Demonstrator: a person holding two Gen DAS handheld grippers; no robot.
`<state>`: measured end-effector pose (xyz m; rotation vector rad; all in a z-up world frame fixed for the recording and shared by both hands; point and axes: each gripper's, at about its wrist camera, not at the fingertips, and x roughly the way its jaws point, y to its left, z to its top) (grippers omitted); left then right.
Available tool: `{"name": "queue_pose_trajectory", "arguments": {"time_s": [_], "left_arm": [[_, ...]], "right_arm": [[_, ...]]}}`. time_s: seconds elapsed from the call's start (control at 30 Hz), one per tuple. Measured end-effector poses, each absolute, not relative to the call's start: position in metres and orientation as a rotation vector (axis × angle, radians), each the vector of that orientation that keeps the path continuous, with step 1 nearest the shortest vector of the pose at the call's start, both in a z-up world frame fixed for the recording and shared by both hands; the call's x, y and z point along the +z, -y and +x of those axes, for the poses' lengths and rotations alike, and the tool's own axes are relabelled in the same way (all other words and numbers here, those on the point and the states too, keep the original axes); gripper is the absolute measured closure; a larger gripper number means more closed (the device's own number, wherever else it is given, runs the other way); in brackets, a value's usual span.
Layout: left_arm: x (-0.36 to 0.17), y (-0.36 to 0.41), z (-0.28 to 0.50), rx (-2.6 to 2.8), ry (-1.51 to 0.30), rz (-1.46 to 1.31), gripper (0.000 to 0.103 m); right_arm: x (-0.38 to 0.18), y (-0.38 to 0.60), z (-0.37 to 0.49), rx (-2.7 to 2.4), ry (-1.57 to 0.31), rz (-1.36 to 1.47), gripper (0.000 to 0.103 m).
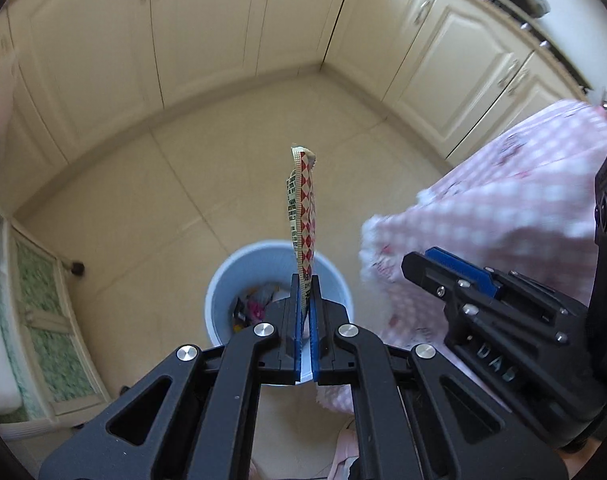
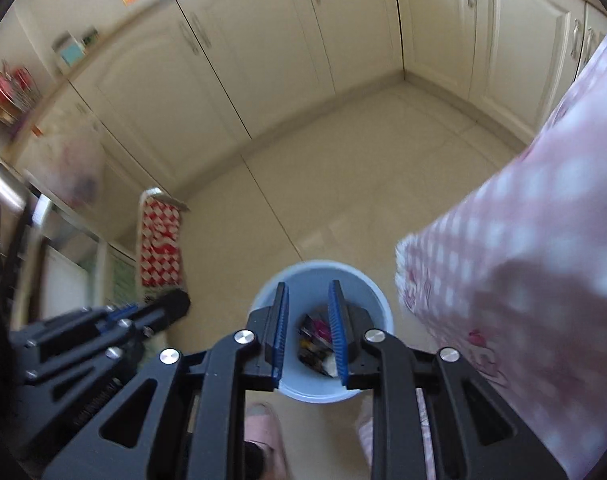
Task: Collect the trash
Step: 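Carry the printed wrapper in the left tool over the blue bucket, then open the left tool to drop the wrapper into the bucket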
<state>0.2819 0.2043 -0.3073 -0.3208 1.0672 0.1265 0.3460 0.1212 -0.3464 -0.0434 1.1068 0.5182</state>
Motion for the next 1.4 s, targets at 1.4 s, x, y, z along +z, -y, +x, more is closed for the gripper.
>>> {"name": "queue_pose_trajectory", "arguments": {"time_s": [1.4], "left_arm": [[-0.566, -0.201, 0.357, 0.160, -1.310, -0.503, 0.099]], "right_arm": [[-0.606, -0.116, 0.405, 0.323, -1.410, -0.281, 0.090]]}}
